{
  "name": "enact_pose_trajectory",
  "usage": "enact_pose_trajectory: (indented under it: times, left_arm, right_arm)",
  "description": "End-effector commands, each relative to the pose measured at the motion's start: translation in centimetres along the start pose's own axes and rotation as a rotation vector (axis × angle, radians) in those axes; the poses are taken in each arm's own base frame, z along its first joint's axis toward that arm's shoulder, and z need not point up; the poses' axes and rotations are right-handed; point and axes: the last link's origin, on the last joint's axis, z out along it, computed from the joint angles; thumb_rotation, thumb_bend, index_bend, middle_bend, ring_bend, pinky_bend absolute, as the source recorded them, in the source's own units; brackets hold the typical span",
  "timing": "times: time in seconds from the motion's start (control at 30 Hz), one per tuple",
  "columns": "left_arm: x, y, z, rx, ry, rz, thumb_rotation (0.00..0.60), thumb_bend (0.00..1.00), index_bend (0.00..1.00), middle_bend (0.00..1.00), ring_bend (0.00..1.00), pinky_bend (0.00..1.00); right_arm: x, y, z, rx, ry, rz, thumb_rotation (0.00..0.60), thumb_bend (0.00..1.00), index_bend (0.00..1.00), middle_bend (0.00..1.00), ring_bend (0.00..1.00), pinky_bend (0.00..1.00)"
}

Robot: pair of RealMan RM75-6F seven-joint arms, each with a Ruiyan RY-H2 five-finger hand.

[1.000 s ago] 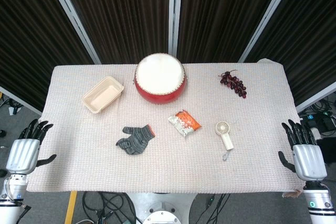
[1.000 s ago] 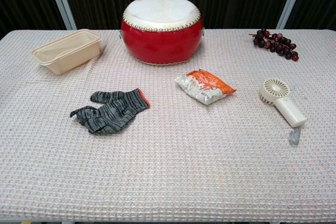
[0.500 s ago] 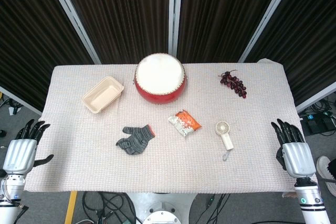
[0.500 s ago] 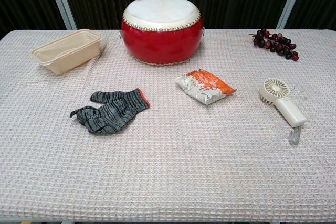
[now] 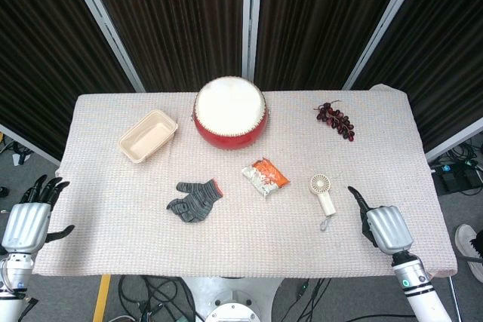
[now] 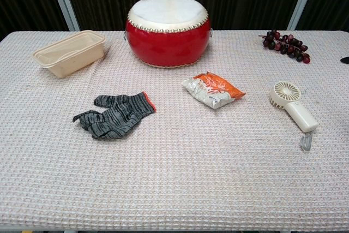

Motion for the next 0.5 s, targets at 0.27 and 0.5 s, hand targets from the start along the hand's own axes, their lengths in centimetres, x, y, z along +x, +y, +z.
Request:
enact_pose_trajectory:
  times: [0.27,0.5]
  left_arm:
    - [-0.6,-0.8,-0.1,0.017,-0.025,0.001,0.600,0.00,0.16,0.11,0.03,0.21]
    - [-0.9,-1.5,0.0,0.031,-0.038,0.008,0.600,0.00,0.16,0.11,0.03,0.21]
  right_arm:
    - [-3.1,-2.3,2.5,0.012,-0.164,-0.052,0.600,1.00,0.00,0.92,0.82,0.75]
    - [-3.9,-2.9,3.6,-0.002,-0.199,-0.051,0.600,1.00,0.00,0.92,0.82,0.75]
